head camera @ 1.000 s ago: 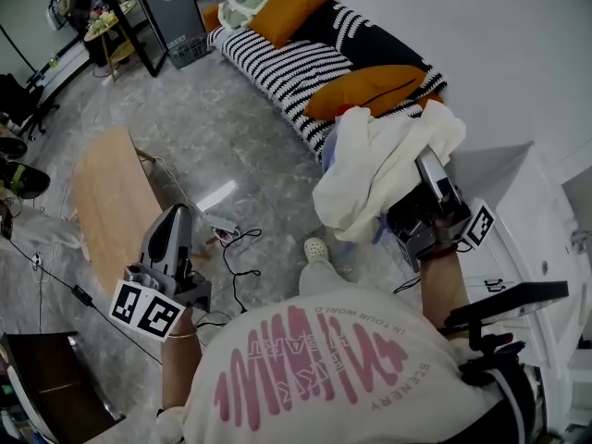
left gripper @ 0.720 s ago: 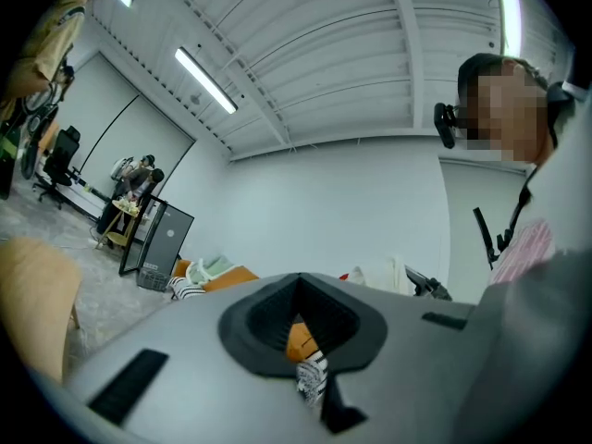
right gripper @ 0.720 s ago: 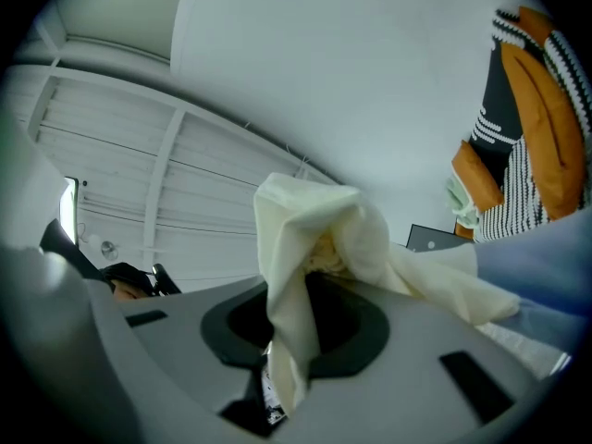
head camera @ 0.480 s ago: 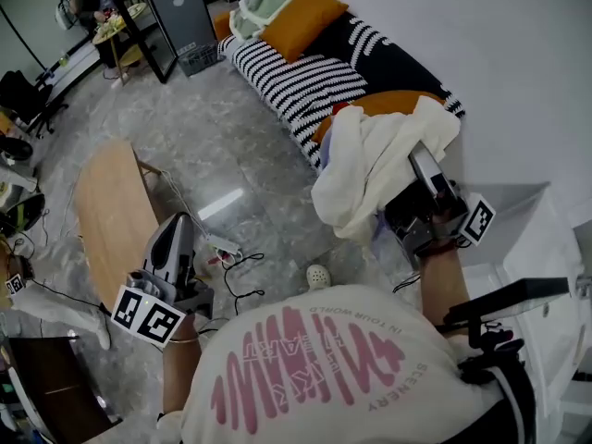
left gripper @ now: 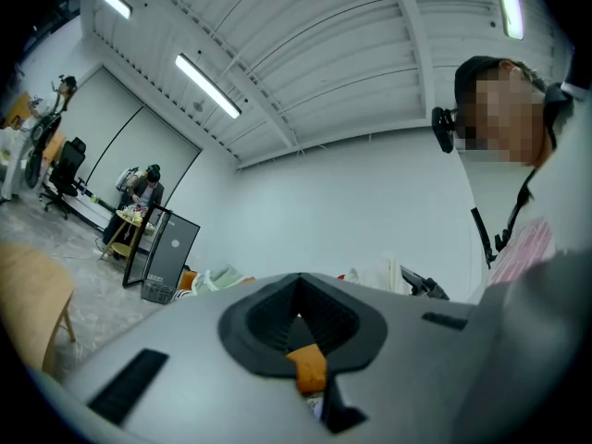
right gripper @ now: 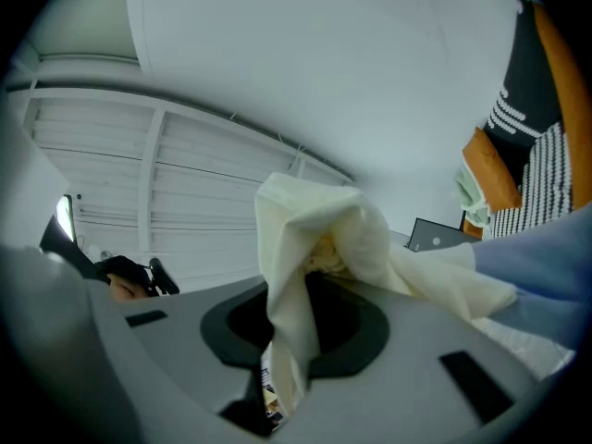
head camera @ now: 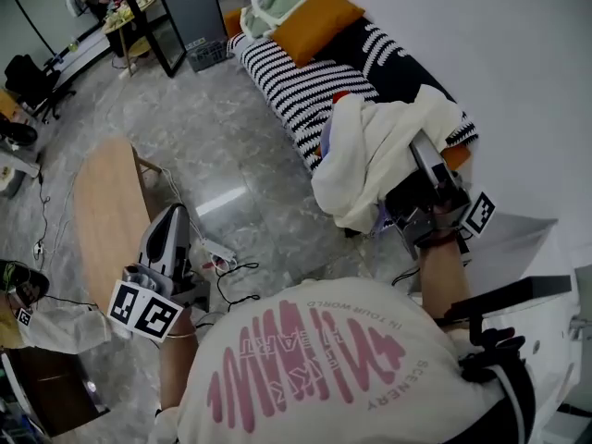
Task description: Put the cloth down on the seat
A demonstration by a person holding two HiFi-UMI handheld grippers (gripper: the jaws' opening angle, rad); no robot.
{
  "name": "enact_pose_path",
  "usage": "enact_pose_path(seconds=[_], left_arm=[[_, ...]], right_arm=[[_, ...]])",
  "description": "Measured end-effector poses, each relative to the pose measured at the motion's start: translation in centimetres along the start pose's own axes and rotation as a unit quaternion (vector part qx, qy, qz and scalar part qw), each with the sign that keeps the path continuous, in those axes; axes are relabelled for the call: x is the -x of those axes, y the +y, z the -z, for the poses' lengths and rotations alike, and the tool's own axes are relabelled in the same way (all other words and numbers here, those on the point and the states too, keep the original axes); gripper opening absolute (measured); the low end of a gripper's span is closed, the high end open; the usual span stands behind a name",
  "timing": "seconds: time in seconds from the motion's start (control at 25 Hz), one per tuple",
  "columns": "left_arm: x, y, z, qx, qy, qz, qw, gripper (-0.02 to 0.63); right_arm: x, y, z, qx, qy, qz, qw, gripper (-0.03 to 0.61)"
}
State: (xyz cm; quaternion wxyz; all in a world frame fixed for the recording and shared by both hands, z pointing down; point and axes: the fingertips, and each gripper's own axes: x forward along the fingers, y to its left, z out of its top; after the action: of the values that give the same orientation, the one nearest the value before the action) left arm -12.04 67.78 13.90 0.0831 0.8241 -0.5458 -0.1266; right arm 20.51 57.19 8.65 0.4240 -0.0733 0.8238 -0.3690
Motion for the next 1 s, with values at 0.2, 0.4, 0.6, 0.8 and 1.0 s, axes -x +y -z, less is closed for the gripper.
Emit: enact_pose_path(seconds=[0.2, 0.4, 0.6, 0.8, 1.0], left_arm=[[0.7, 0.3, 0.0, -0.001, -0.015, -0.017, 0.9997, 0.008], [1.2, 0.9, -0.2, 0.004, -0.02, -0.026, 0.9995, 0.009], [-0.3, 2.0, -0.4, 0.004, -0.023, -0.052, 0.9984, 0.008], [-3.2, 3.8, -1.5, 0.019, -0.048, -0.06, 0.9968, 0.008], [-6.1, 5.3, -2.7, 0.0, -0.076, -0.058, 0.9954, 0.008]], right_arm=[[0.2, -0.1, 0.1, -0.002, 0.004, -0.003, 1.0, 0.069], [0.1, -0.5, 0.3, -0.004, 0.001, -0.002, 1.0, 0.069], [-1.1, -2.7, -1.1, -0.012, -0.002, 0.001, 1.0, 0.069], [-2.1, -5.2, -2.4, -0.015, -0.005, 0.004, 1.0, 0.069], [-3.7, -6.8, -2.6, -0.009, -0.007, 0.002, 1.0, 0.069]])
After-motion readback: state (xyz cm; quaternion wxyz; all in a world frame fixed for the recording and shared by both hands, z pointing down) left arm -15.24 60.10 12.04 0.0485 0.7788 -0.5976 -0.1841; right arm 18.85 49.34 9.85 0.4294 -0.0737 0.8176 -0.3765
